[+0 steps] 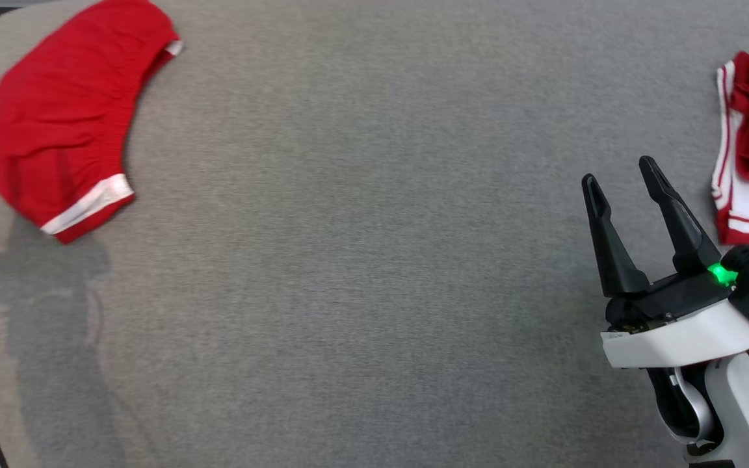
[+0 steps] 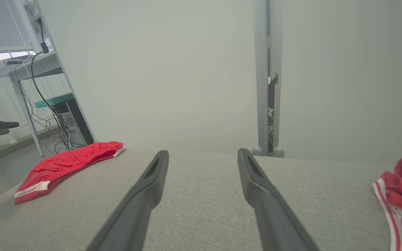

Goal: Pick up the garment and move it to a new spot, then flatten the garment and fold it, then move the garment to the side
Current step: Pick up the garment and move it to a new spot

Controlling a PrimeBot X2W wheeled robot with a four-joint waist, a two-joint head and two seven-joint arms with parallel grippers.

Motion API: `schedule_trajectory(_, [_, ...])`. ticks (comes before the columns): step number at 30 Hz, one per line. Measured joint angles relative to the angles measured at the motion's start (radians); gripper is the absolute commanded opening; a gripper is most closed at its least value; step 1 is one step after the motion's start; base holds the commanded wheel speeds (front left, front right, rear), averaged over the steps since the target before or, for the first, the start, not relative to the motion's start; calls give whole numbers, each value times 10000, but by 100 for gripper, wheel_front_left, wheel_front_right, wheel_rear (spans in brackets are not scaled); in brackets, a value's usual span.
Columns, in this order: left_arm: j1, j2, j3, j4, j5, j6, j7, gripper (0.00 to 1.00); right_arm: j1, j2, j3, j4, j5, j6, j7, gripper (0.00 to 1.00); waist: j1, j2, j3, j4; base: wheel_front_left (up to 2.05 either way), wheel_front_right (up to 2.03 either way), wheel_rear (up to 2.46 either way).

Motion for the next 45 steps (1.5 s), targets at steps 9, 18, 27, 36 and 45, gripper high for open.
schedule_trajectory(9, [-440,589,-259,1622,-397,-2,844,100,-123,35,10,-245,2,0,-13,100,-1,0,606,-857,0,0,0])
schedule_trajectory(18, [-1070,698,-508,3010,-545,84,2036,100,-209,77,2,-309,2,0,-73,100,0,0,1157,-1220,0,0,0])
schedule_trajectory(27, [-1443,700,-830,3591,-594,75,3312,100,-293,84,-2,-265,-44,0,-88,100,0,0,1156,-1259,0,0,0])
schedule_trajectory(36, [-1375,656,-968,3196,-723,27,2796,0,-297,92,-13,-253,-98,0,-59,100,0,0,1125,-1210,0,0,0])
schedule_trajectory(45, [-1093,608,-1429,2219,-744,8,2040,0,-290,176,29,-54,-96,0,-94,100,0,0,668,-1146,0,0,0])
